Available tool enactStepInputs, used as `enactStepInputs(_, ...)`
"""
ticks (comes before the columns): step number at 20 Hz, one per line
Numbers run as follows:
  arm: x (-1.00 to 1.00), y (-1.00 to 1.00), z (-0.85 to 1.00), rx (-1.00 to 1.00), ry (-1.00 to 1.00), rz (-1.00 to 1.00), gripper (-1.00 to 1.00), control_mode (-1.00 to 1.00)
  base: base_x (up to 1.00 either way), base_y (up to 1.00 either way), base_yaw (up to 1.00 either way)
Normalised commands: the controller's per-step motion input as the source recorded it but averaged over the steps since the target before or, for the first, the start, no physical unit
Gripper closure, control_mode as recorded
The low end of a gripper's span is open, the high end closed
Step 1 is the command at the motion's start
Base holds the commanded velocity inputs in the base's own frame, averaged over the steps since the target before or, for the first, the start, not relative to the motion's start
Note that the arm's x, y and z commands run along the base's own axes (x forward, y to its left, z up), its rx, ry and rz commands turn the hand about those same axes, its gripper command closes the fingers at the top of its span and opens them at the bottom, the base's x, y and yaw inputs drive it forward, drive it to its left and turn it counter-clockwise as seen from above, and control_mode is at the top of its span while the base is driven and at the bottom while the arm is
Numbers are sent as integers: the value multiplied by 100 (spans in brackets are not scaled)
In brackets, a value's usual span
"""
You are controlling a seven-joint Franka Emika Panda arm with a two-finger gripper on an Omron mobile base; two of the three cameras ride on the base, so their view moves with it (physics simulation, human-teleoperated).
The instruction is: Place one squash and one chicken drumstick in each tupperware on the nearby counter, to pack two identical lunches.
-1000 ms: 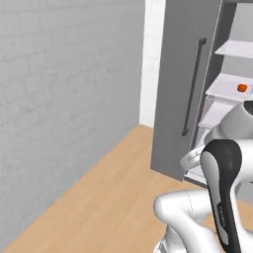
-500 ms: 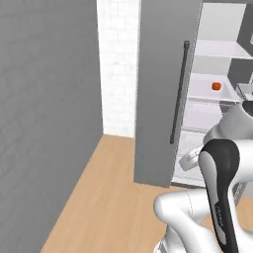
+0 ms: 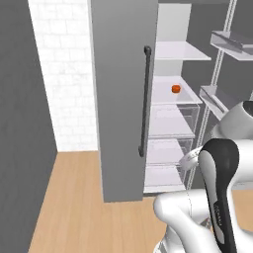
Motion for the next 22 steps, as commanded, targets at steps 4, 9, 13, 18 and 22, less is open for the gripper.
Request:
enactStepInputs(4, 0, 0, 0, 0, 0, 0, -100, 100, 54, 0, -37)
enactStepInputs(9, 0, 0, 0, 0, 0, 0, -100, 100, 54, 0, -32)
enactStepInputs(13, 0, 0, 0, 0, 0, 0, -100, 100, 52, 0, -30)
enactStepInputs(18, 0, 0, 0, 0, 0, 0, -100, 100, 47, 0, -30)
enactStepInputs(22, 0, 0, 0, 0, 0, 0, -100, 100, 52, 0, -24)
